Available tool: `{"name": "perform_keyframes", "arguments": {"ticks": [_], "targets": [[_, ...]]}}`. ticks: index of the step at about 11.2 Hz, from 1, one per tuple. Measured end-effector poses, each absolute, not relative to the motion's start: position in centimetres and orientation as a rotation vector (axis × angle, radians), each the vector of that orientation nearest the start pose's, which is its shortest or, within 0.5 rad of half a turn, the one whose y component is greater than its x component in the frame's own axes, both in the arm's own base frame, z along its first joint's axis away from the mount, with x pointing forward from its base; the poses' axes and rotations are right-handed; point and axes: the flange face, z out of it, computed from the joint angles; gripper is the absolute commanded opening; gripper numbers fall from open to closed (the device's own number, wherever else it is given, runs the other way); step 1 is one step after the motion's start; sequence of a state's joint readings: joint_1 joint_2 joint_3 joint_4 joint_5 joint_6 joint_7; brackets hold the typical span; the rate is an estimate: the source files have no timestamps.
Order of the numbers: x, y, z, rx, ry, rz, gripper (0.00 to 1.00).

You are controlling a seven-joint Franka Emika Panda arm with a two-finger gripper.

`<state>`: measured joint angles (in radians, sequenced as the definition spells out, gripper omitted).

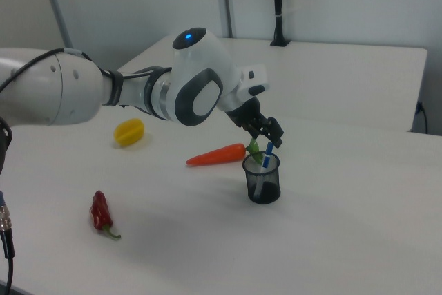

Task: Take marker pen
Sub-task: 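Lower the gripper into the cup and close on the blue-capped marker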

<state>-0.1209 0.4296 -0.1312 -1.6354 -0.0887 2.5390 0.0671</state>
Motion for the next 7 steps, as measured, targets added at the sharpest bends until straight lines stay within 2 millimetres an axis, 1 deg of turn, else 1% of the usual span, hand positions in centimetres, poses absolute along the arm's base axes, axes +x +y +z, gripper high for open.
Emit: {"name": "perform_keyframes", "arguments": {"ticks": [3, 5, 7], "targets": [[69.4, -16.4, 41.2, -3.194, 0.371, -0.748, 0.4], [69.7, -16.4, 40.9, -3.187, 0.366, -0.79, 0.32], [69.7, -16.6, 40.8, -3.187, 0.369, -0.791, 0.25]]}}
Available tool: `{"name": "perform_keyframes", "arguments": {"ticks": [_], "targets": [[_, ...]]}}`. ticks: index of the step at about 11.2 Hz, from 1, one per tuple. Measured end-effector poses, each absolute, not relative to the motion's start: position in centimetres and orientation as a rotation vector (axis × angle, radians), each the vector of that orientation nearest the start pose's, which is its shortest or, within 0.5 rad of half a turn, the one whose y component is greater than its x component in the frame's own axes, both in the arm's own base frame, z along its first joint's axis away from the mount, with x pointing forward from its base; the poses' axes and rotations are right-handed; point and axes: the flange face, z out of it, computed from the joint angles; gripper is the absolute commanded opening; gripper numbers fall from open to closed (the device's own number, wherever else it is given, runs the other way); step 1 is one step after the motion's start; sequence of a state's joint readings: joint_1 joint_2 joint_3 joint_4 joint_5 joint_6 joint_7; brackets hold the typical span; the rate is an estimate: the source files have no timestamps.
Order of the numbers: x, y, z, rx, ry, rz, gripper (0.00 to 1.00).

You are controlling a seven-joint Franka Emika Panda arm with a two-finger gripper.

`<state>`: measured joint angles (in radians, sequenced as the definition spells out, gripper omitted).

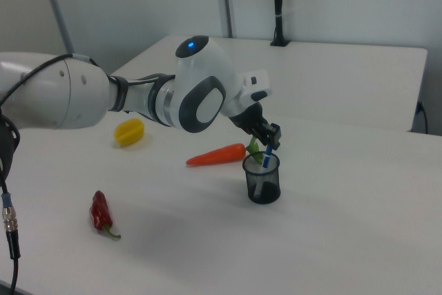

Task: Take marker pen
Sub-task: 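Lower the gripper into the cup and close on the blue-capped marker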

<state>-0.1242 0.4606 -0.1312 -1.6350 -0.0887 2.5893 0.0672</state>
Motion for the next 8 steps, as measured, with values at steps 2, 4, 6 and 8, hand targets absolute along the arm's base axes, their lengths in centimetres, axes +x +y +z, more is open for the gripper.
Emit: {"name": "perform_keyframes", "arguments": {"ticks": [2, 4, 6, 8], "targets": [[69.65, -16.58, 40.76, -3.187, 0.369, -0.79, 0.2], [69.67, -16.59, 40.61, -3.188, 0.369, -0.786, 0.15], [69.67, -16.59, 40.61, -3.188, 0.369, -0.787, 0.13], [69.68, -16.59, 40.65, -3.187, 0.369, -0.788, 0.13]]}}
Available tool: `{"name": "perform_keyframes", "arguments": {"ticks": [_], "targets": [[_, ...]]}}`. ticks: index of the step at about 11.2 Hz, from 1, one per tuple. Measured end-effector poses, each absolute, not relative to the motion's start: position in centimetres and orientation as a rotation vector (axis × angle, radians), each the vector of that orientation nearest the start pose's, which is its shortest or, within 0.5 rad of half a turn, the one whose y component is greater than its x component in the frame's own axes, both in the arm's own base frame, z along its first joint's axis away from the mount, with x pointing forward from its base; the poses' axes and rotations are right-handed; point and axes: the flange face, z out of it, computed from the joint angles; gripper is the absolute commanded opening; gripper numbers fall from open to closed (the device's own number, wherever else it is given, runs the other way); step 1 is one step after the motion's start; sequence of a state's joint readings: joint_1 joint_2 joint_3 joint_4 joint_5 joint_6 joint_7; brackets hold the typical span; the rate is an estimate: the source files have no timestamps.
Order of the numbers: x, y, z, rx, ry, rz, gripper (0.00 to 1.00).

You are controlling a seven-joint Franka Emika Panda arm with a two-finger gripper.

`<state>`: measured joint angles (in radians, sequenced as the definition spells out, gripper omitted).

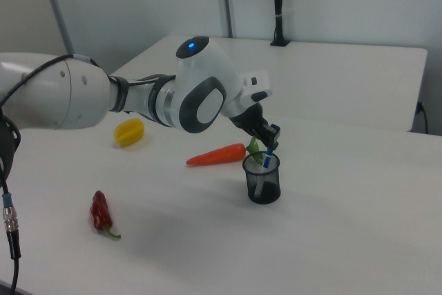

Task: Take marker pen
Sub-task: 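Lower the gripper into the cup and close on the blue-capped marker, then lift the marker straight up out of the pen cup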

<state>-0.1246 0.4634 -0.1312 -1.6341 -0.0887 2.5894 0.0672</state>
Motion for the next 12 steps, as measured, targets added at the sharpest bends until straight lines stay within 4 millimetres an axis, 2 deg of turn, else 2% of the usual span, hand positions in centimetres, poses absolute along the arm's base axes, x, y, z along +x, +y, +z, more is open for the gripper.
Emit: {"name": "perform_keyframes", "arguments": {"ticks": [3, 10, 12], "targets": [[69.9, -16.8, 42.3, -3.178, 0.374, -0.834, 0.13], [68.2, -17.1, 52.0, -3.113, 0.397, -1.058, 0.13], [67.8, -16.2, 53.4, -3.107, 0.384, -1.059, 0.13]]}}
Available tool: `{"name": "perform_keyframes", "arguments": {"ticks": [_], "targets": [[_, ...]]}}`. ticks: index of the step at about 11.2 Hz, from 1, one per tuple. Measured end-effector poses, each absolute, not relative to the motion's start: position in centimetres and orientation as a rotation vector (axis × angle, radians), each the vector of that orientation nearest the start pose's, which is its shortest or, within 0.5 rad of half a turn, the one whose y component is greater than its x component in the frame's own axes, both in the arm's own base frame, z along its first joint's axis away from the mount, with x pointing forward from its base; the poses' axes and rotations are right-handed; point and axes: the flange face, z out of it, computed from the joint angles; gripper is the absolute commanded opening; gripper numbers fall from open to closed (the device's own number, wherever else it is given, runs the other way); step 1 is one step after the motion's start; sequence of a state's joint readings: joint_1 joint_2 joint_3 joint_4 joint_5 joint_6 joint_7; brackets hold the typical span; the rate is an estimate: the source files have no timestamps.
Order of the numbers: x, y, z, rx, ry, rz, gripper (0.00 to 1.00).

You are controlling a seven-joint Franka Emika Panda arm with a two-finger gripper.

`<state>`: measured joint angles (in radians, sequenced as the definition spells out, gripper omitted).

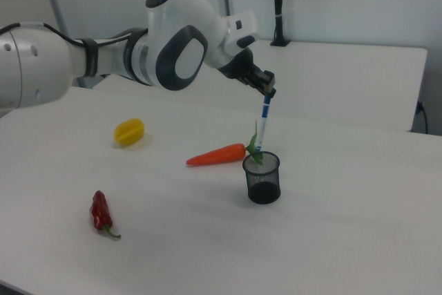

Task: Take marker pen
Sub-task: 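Lift the marker straight up out of the pen cup, then carry the marker away from the cup toward the red chili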

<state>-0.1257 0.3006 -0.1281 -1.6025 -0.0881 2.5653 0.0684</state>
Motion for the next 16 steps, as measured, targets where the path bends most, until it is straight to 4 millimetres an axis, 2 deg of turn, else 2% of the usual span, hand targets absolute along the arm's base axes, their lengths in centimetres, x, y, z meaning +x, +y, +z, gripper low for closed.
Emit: {"name": "perform_keyframes", "arguments": {"ticks": [2, 4, 8, 11, 13, 16], "targets": [[67.7, -13.6, 53.6, -3.123, 0.346, -0.956, 0.13], [67.6, -10.0, 53.6, -3.128, 0.328, -0.845, 0.13], [66.9, -2.1, 51.3, -3.17, 0.267, -0.53, 0.13], [65.8, 2.4, 50.3, -3.188, 0.185, -0.34, 0.13], [65.1, 4.6, 49.1, -3.196, 0.129, -0.235, 0.13], [64.9, 5.5, 46.8, -3.203, 0.104, -0.158, 0.13]]}}
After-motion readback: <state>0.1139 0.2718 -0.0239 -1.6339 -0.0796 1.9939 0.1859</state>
